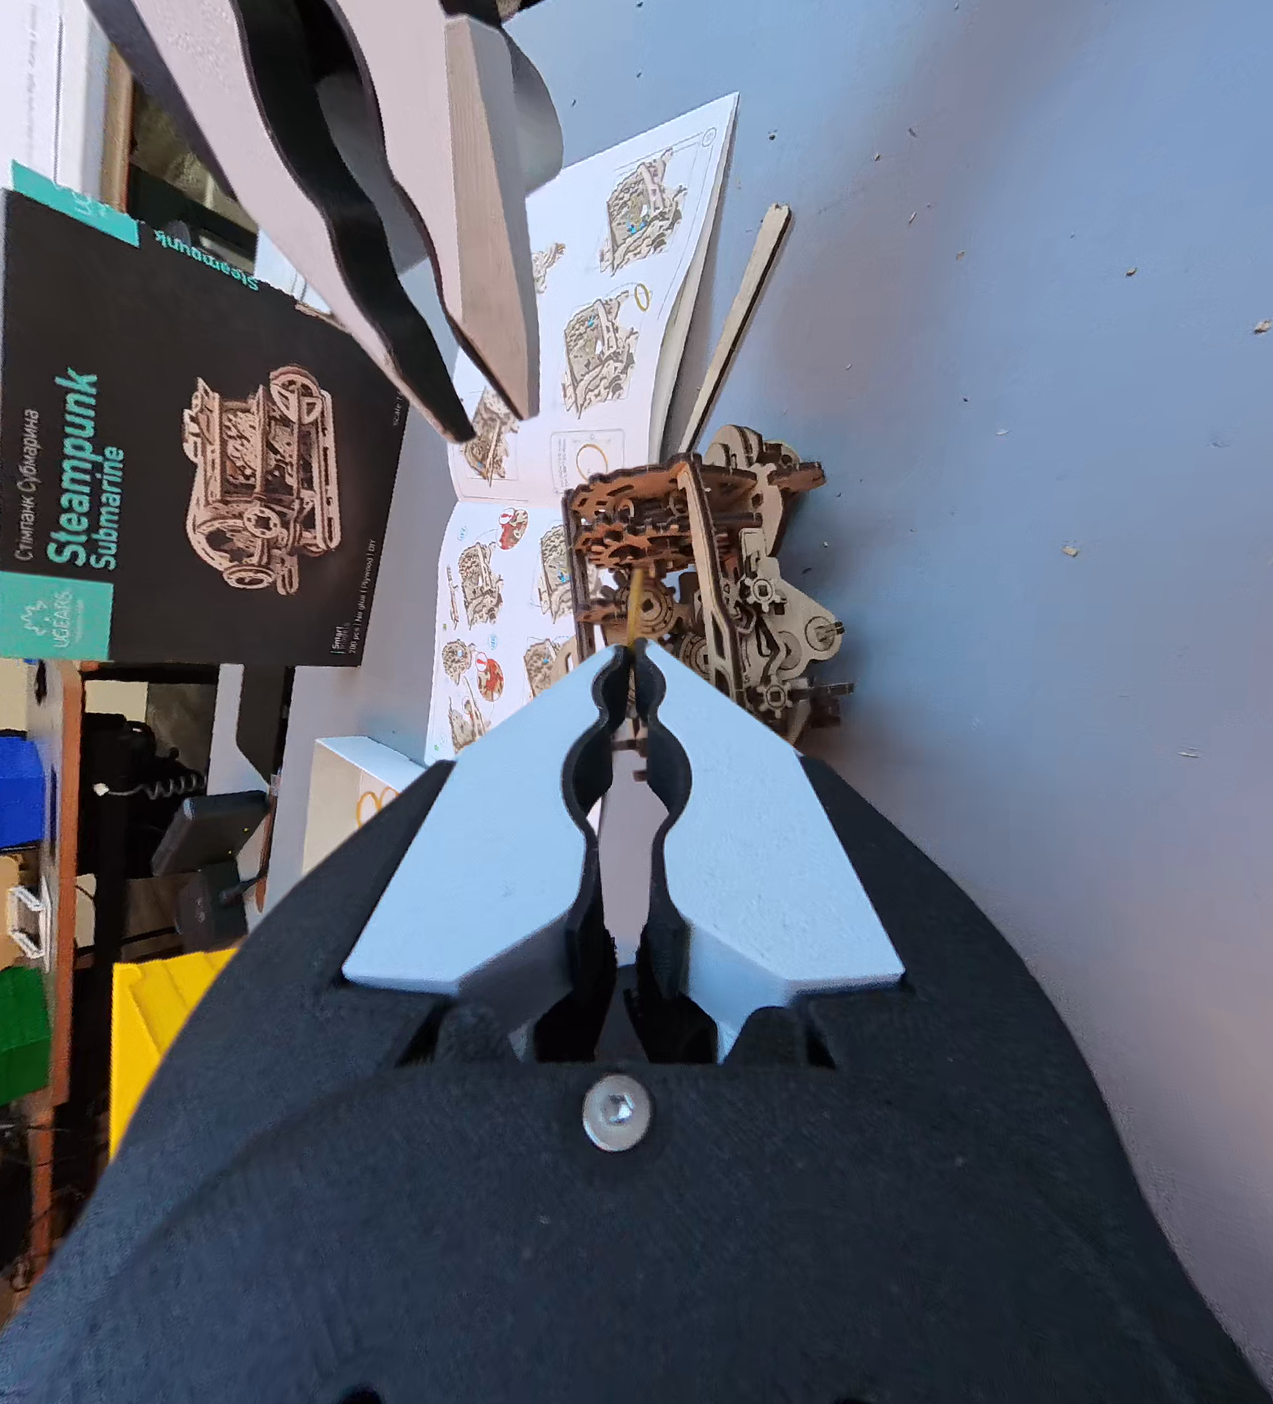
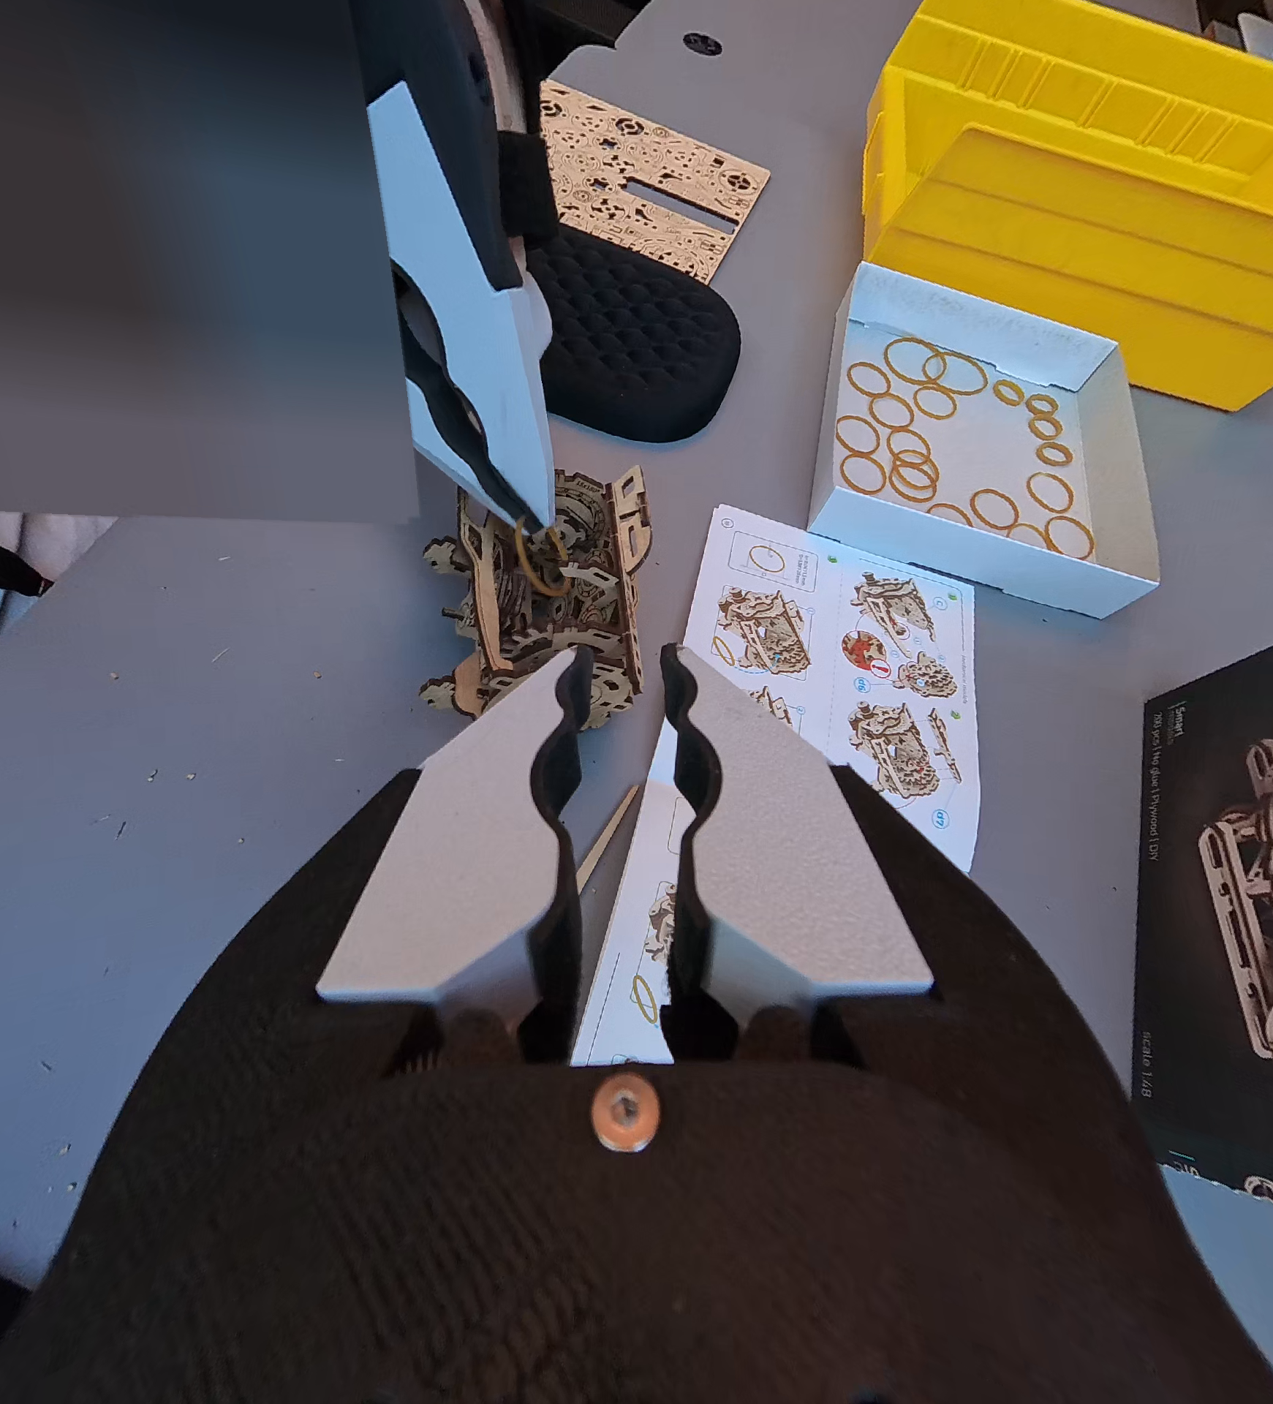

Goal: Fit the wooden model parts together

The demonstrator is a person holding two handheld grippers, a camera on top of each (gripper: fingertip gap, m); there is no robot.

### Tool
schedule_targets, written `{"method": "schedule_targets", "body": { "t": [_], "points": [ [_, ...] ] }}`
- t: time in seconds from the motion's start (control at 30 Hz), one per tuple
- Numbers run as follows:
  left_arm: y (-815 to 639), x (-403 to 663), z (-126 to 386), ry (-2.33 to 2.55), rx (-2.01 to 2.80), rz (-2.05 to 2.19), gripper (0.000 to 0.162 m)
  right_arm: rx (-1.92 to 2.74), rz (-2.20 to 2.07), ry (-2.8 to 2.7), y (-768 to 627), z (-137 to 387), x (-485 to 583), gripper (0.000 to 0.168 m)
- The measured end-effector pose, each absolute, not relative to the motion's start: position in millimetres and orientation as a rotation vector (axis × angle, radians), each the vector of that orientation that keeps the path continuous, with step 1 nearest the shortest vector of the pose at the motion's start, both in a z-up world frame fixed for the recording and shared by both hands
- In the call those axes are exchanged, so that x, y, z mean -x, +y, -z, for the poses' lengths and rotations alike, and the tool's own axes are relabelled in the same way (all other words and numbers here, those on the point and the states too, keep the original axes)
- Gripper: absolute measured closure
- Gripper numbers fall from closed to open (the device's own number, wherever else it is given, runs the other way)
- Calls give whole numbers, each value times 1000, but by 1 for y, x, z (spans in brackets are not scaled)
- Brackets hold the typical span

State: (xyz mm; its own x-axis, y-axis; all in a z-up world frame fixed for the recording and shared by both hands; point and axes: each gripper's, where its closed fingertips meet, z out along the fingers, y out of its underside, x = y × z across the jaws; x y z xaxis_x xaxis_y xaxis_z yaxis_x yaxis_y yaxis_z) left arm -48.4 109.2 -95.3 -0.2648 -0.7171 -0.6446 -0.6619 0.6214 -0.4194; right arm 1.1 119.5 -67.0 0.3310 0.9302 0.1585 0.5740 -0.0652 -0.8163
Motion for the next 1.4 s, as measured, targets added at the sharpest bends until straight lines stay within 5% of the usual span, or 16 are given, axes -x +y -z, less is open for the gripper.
{"method": "schedule_targets", "body": {
  "t": [1.4],
  "points": [
    [114,37,102,1872,1027,-91,162,1901,-386,-1853,107,97,32,149]
  ]
}}
